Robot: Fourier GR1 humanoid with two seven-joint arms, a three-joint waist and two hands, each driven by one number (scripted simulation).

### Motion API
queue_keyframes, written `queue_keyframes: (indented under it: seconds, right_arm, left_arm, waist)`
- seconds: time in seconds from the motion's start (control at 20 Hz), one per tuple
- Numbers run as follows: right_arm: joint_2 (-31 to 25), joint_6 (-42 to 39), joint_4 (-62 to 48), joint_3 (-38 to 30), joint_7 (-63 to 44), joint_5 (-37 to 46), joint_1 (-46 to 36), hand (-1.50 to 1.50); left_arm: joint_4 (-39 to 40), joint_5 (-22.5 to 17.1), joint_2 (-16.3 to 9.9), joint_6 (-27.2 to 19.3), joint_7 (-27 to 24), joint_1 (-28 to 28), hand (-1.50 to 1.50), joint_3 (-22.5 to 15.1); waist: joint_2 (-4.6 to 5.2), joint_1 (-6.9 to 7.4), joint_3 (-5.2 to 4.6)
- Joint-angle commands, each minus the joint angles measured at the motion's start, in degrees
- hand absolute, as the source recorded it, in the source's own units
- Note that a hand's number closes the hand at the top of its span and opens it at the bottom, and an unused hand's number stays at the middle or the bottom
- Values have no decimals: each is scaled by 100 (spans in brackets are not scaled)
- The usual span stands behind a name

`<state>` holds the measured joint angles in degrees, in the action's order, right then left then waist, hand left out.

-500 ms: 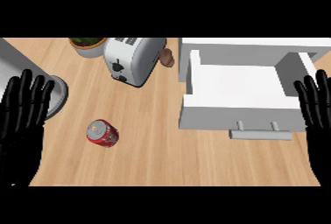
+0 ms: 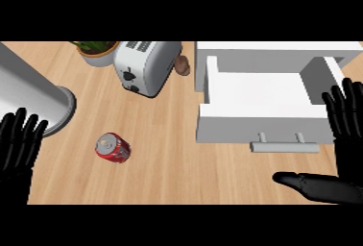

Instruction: Pick up the can, place it into the drawer and close the drawer

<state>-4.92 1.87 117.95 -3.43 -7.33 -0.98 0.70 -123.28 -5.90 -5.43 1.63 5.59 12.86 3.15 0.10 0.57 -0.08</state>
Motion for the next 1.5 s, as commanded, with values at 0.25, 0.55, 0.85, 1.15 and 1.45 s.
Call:
queue_keyframes:
  seconds: [0.25,0.55,0.85,1.15,1.45]
  right_arm:
    - [-40,53,145,-287,-610,-156,267,-150]
    - [8,-193,108,-370,-181,-326,644,-150]
    - [295,78,350,-1,-237,193,720,-150]
    - [-116,-252,323,-711,-429,-437,568,-150]
    - [-112,-467,408,-847,-257,-613,804,-150]
  left_arm:
    - [-637,-151,40,-105,1056,607,-150,290]
    - [4,-321,-82,-95,1313,-358,-150,604]
    - [-112,-9,94,-116,1572,-260,-150,356]
    - [941,597,532,-146,422,137,-150,-228]
    - [1509,895,540,-663,-308,437,-150,-651]
  waist:
    - [-17,-37,8]
    - [-12,-81,9]
    - [-15,-63,8]
    - [-12,-59,7]
    - [-15,-61,8]
